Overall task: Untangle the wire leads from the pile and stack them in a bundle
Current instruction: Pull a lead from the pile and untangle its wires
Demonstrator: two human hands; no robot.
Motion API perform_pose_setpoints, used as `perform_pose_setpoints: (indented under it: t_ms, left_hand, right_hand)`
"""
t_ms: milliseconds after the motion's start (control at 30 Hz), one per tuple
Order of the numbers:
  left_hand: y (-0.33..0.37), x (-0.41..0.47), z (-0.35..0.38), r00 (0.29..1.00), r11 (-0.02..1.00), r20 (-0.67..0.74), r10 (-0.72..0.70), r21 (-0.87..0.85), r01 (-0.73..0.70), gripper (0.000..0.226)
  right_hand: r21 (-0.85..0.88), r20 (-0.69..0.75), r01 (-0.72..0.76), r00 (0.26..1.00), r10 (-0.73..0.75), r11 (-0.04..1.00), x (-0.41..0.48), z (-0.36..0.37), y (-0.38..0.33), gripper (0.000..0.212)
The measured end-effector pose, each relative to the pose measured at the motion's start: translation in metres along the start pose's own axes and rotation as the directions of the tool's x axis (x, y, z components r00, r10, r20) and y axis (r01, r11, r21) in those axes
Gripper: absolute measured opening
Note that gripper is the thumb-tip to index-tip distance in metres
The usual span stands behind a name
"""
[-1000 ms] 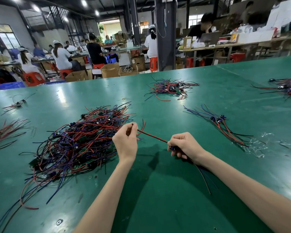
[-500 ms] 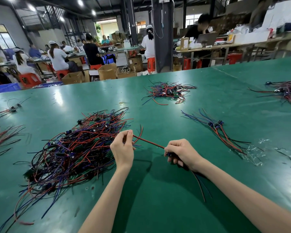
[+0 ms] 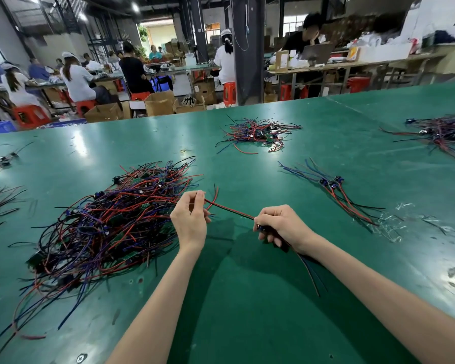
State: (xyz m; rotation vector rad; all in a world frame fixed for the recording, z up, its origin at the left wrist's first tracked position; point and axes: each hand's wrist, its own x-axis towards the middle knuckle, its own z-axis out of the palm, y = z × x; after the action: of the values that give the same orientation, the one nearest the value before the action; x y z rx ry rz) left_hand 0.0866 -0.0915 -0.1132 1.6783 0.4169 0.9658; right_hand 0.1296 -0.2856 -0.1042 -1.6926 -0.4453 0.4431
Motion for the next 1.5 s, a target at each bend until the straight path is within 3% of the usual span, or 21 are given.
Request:
perform_pose_setpoints:
  t_ms: [233,433,567,733,933,1033,1267,1367,1500]
  left_hand:
    - [0.0,-0.006,-0.001,0.989,0.99,-0.073,0.131,0.057,-0.127,0.015]
    - [0.0,0.002,0.002,0.996,0.992,-0.011,-0.086,-0.096,0.084,0.015]
    - [0.0,0.004,0.001,0.989,0.972,0.018,-0.144,-0.185,0.145,0.014]
    - [0.003,0.004,0.002,0.97,0.903,0.093,-0.223,-0.355,0.241,0.01]
    - [0.005,0.003,0.004,0.925,0.822,0.261,-0.277,-0.434,0.369,0.059]
    - [0.01,-0.002,0.011,0.89,0.802,0.346,-0.298,-0.414,0.43,0.069]
    - [0.021,-0.028,0.023,0.72,0.854,0.634,-0.283,-0.174,0.49,0.007]
    - [0.024,-0.039,0.028,0.667,0.888,0.697,-0.265,-0.094,0.45,0.002]
    - [0.028,-0.041,0.028,0.676,0.939,0.698,-0.234,-0.018,0.344,0.003]
  right_hand:
    - [-0.01,0.013,-0.001,1.0,0.001,1.0,0.001,0.0,0.0,0.022]
    - [-0.062,0.047,0.009,0.999,-0.007,0.998,0.0,0.002,0.0,0.021]
    - [-0.022,0.056,0.005,0.998,-0.004,1.0,0.001,0.002,-0.002,0.019]
    - [0.051,0.062,0.099,0.993,-0.102,0.994,0.001,0.001,-0.003,0.024]
    - [0.076,0.031,0.06,0.998,-0.063,0.995,0.003,0.0,-0.005,0.026]
    - [0.13,-0.015,0.041,0.999,-0.039,0.991,0.005,0.001,-0.004,0.025]
    - [0.359,-0.1,0.021,0.995,0.016,0.933,0.009,0.0,-0.005,0.016]
    - [0.508,-0.1,0.008,0.994,0.05,0.861,0.01,-0.001,-0.007,0.012]
    - [0.537,-0.104,0.004,0.993,0.062,0.844,0.011,-0.003,-0.006,0.011]
